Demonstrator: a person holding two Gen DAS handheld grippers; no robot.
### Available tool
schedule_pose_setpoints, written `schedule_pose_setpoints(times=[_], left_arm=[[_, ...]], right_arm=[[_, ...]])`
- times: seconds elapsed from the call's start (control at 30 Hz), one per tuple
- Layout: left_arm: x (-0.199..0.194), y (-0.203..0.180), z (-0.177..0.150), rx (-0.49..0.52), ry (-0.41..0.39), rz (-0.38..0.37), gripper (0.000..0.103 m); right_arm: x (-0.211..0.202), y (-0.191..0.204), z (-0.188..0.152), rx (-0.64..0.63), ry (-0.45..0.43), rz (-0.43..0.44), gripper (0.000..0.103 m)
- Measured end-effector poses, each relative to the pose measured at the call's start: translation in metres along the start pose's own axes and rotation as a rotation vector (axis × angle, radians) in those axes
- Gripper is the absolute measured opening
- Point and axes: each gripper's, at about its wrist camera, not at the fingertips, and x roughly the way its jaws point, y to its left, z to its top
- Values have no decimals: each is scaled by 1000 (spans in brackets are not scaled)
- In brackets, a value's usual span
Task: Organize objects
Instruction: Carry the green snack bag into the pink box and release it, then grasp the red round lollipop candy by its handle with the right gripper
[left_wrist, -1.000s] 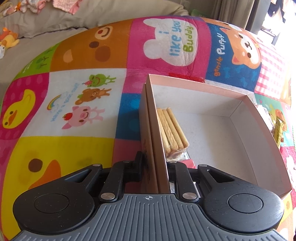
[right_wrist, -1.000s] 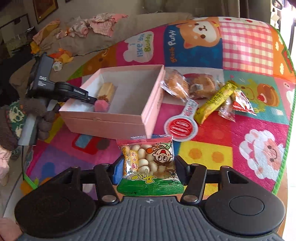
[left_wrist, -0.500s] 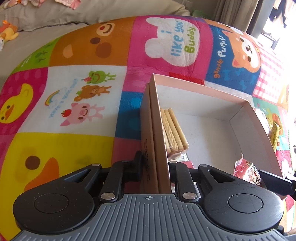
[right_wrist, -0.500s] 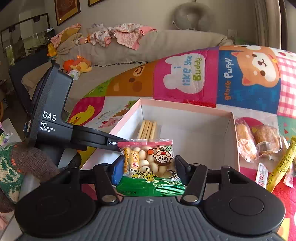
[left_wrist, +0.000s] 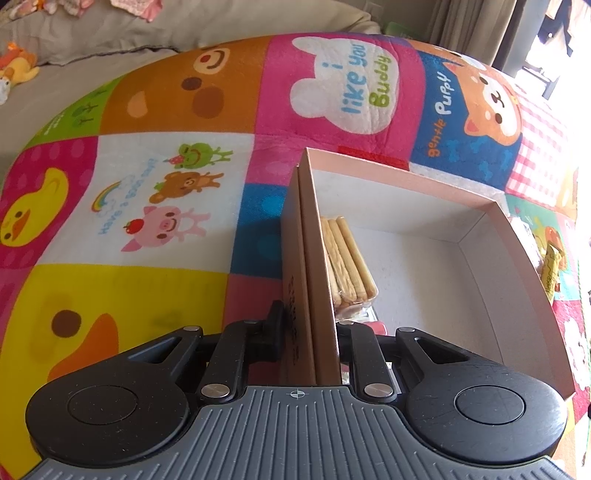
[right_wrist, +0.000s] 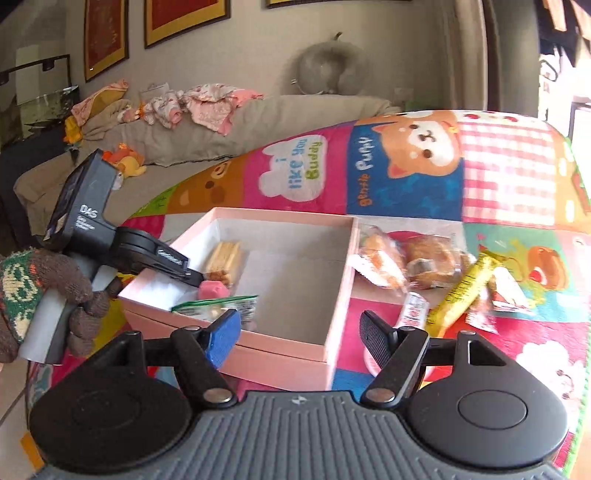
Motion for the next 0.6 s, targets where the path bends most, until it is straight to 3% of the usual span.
schedule_pose_setpoints(times=[0.2,0.3,0.6], left_arm=[[0,-1,0,3,-3,3,19],[0,-1,0,4,-2,6,19],[0,-3,0,8,-3,10,19]], right_arm=[[18,-48,-11,102,64,-118,72],[31,-61,-17,149,95,-94,72],[78,-66,-21,118,149,-82,73]])
